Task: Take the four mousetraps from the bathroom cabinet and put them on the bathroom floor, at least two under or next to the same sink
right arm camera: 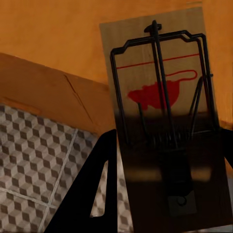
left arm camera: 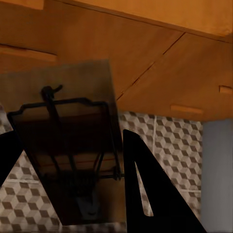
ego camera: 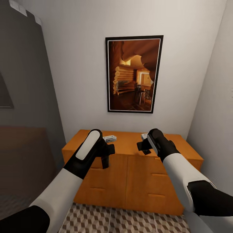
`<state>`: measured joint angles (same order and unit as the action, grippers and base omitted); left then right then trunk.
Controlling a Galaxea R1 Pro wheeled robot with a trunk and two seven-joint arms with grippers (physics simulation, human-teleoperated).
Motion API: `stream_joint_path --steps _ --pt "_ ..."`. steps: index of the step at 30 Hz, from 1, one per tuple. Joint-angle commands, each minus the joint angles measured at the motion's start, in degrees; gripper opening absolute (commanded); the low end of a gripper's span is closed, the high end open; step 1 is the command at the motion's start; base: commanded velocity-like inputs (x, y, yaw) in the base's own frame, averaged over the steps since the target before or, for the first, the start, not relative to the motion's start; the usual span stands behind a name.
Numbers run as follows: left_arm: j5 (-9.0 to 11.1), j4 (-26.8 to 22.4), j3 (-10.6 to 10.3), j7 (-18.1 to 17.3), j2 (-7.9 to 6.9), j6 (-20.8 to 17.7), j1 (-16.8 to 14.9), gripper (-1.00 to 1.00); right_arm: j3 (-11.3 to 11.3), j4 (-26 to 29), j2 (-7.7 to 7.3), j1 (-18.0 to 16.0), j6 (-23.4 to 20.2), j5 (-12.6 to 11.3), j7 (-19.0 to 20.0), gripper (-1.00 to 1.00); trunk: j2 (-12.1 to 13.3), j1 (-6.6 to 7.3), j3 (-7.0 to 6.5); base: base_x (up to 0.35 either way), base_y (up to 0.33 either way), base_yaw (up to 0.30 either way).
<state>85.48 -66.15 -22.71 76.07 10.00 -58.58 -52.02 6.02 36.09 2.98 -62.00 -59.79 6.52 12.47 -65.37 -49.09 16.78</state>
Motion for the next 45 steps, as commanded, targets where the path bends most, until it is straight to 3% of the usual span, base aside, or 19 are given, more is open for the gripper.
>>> stream_joint_path --steps 1,7,31,45 --pt "0.4 0.0 0.0 0.5 0.0 -0.7 0.0 -1.0 0.1 0.0 0.03 0.0 -0.2 0.5 0.5 -1.0 -0.1 0.03 0.08 -0.343 0.0 0.0" --pt "0.4 0.0 0.0 0.6 0.0 -0.7 -0.1 -1.0 0.0 0.1 0.03 0.0 -0.2 0.5 0.5 -1.0 -0.1 0.03 0.08 -0.203 0.0 0.0" --pt "0.5 0.7 0.0 0.3 0.0 -0.6 -0.1 -1.0 0.0 0.1 0.0 0.0 -0.2 0.7 0.5 -1.0 -0.1 0.03 0.08 -0.005 0.0 0.0" --pt "0.3 4.6 0.0 0.1 0.0 -0.2 0.0 -1.0 0.0 0.1 0.08 0.0 -0.2 0.7 0.5 -1.0 -0.1 0.03 0.08 -0.041 0.0 0.0"
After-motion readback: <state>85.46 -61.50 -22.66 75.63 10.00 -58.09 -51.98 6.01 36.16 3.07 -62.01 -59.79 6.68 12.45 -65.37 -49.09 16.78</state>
